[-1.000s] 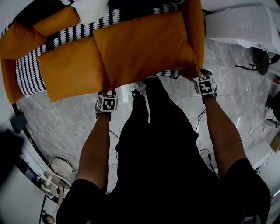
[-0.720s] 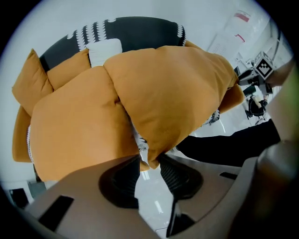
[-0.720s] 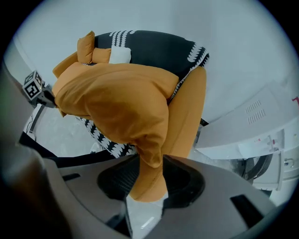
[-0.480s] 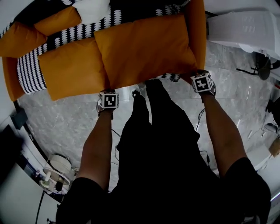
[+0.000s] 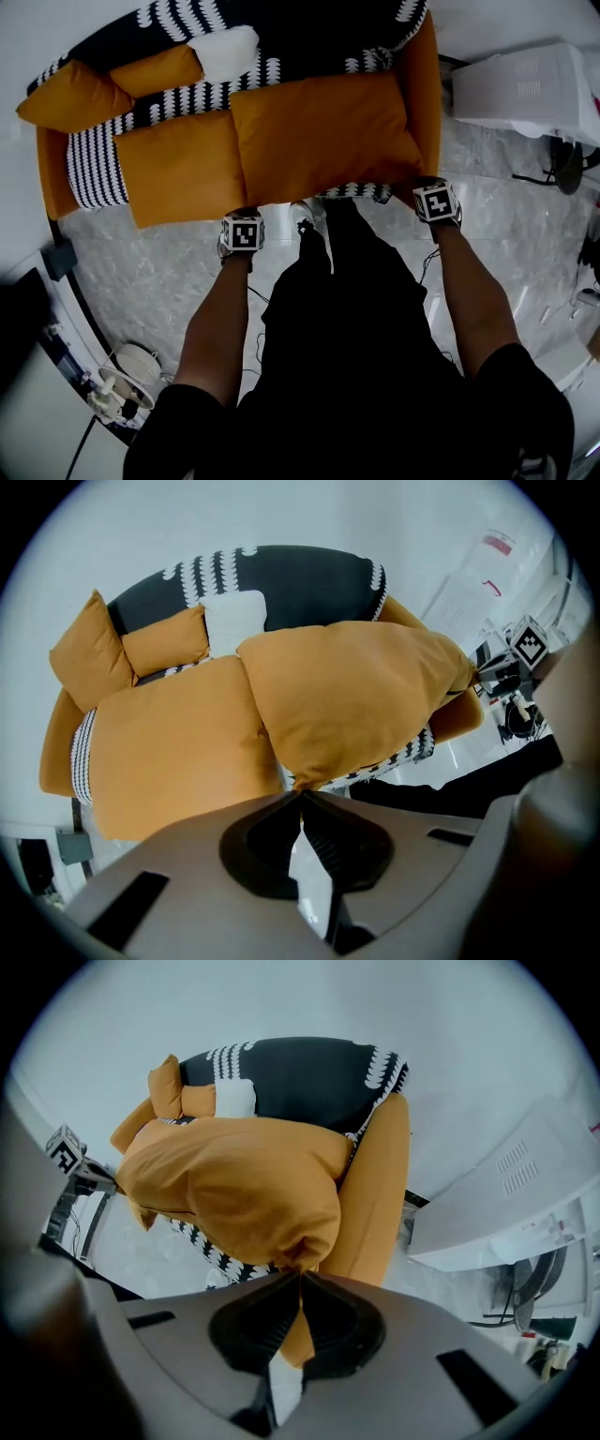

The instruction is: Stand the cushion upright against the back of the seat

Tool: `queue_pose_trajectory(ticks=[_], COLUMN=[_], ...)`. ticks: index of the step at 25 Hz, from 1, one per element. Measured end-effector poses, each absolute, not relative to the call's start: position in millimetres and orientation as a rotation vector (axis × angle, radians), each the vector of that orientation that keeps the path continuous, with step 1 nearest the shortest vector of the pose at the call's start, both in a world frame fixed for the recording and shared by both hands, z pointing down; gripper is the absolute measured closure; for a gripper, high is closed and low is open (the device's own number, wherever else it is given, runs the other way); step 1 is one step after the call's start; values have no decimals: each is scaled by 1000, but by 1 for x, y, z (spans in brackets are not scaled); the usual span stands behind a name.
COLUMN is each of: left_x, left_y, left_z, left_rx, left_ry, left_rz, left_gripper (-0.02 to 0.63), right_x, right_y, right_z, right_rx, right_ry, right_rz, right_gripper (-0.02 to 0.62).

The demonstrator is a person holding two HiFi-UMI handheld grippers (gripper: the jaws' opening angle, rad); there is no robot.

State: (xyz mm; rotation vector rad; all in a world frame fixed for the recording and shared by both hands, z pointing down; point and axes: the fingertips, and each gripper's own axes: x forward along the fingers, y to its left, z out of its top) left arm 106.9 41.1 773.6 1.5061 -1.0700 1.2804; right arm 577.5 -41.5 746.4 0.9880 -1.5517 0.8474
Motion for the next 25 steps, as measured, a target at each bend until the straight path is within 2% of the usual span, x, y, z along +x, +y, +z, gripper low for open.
queue_pose_trajectory(ticks=[17, 25], left_x=[96, 94], left_y=[-74, -147], left_z=[666, 618], left_rx=[1559, 1567], left_ry=[-1346, -1506], left_rz=[1072, 846], left_gripper=[586, 586], right_x=[562, 574], right_y=[-137, -190], right_z=[644, 605], right_rx=[1135, 1218], right_ry=[-1865, -1986], right_rz=[889, 936], right_gripper=[557, 558])
